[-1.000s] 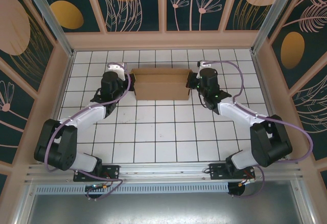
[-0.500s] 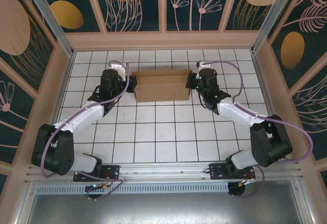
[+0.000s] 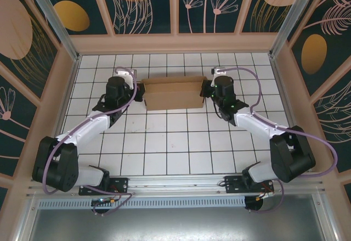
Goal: Fold the paper box
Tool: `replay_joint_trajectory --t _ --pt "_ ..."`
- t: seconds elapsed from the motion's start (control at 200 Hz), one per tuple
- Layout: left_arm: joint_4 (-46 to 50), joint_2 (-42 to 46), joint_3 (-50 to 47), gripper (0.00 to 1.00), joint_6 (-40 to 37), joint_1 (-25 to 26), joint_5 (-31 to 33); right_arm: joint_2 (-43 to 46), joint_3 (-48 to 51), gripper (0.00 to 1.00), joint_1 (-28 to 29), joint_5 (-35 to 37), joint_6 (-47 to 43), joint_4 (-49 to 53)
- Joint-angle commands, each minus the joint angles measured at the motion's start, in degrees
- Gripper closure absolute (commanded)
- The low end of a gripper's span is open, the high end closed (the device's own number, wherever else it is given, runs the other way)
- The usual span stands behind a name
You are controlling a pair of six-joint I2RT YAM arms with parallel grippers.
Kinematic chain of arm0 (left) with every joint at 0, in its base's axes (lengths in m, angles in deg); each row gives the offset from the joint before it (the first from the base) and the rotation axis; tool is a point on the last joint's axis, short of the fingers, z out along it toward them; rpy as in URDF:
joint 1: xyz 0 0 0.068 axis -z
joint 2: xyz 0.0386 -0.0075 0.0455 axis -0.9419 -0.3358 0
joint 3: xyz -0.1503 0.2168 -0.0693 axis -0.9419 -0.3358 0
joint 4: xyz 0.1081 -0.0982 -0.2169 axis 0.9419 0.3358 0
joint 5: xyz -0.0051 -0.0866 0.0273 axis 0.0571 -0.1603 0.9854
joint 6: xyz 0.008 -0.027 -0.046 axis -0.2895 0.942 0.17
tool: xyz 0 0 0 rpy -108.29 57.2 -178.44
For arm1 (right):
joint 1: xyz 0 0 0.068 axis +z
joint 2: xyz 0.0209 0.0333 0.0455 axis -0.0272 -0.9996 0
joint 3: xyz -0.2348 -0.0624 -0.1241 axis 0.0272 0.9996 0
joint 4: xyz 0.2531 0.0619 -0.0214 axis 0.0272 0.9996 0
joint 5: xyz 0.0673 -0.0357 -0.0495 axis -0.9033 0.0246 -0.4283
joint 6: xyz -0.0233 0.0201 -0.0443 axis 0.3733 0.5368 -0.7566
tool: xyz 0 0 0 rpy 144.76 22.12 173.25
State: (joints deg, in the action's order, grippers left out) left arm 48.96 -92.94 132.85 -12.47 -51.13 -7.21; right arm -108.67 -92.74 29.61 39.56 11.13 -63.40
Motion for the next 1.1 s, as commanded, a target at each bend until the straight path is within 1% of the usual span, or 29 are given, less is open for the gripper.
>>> replay_joint_trajectory --t 0.0,0.055,0.17,0.34,0.485,0.581,0.736,0.861,0.966,1.091 --pt "-1.8 -0.4 -3.0 0.98 1.4 1.1 -6.1 -2.0 5.4 1.00 2.0 -4.2 0.6 8.1" --pt "-1.7 -0.3 -3.8 1.00 0.7 1.2 -5.1 -1.9 6.5 1.00 2.1 -4.0 0.4 6.7" --pt "-0.3 0.6 -4.1 1.00 -1.5 1.2 -2.9 -1.6 7.9 1.00 2.1 -3.3 0.0 5.2" --pt "0.4 1.1 -3.8 1.00 -2.8 1.2 -2.0 -1.7 7.8 1.00 2.1 -2.9 -0.3 5.2" --pt "-3.3 -0.2 -6.4 1.00 0.2 1.5 -3.6 -2.2 9.3 1.00 2.8 -2.2 0.2 3.1" --pt "-5.8 0.2 -9.0 1.00 2.5 2.2 -1.4 -2.1 11.2 1.00 3.0 -1.1 0.2 0.3" --pt "-8.7 0.9 -11.7 1.00 4.5 2.8 0.0 -1.1 13.8 1.00 3.0 1.1 0.4 -4.4" --pt "-8.2 -0.3 -12.0 1.00 4.2 3.7 1.3 -0.7 14.7 1.00 3.0 1.9 0.3 -6.3" --pt "-6.0 -1.1 -11.2 1.00 2.6 3.9 3.0 1.2 14.2 1.00 3.0 -0.6 -0.9 -6.7" --pt "-3.2 -1.6 -9.5 1.00 -0.3 3.9 4.1 3.9 13.3 0.90 3.0 -3.2 -1.9 -7.5"
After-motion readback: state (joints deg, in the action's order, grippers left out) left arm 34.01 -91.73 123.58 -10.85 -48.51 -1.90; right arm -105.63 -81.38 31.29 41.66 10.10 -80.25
